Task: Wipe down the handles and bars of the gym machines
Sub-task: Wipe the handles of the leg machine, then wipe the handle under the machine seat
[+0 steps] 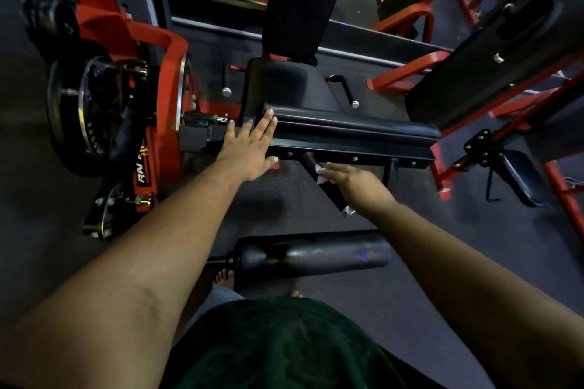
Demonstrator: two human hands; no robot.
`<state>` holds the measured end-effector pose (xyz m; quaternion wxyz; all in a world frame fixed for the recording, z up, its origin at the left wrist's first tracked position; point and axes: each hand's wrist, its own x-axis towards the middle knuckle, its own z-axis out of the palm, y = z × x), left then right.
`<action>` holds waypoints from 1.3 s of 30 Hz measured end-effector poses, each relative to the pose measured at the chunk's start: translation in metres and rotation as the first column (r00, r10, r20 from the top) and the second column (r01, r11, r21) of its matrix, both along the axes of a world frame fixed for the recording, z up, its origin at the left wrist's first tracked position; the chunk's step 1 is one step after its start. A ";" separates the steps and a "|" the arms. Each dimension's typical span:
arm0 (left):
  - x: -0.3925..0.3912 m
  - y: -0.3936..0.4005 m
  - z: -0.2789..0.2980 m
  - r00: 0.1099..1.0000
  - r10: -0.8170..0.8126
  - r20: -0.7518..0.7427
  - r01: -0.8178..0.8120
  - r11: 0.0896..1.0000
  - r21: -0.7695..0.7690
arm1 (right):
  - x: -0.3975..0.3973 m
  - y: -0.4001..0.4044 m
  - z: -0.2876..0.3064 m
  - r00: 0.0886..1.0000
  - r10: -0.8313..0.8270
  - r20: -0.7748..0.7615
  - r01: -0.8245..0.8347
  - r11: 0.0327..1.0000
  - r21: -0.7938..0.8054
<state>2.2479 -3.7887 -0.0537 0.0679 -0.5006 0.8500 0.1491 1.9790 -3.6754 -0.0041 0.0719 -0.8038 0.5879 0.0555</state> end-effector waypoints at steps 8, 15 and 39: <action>-0.012 0.024 0.004 0.996 0.081 0.044 -0.083 0.995 0.046 | -0.026 0.060 -0.020 0.994 -0.047 0.101 0.048 0.999 -0.014; -0.110 0.074 0.043 0.998 0.063 0.013 -0.063 0.998 0.014 | -0.078 0.111 -0.012 0.859 -0.192 0.475 0.296 0.943 -0.154; -0.504 0.153 0.003 0.910 -0.413 0.027 0.410 0.909 0.079 | -0.417 0.164 -0.026 0.365 -0.711 0.600 0.768 0.595 0.238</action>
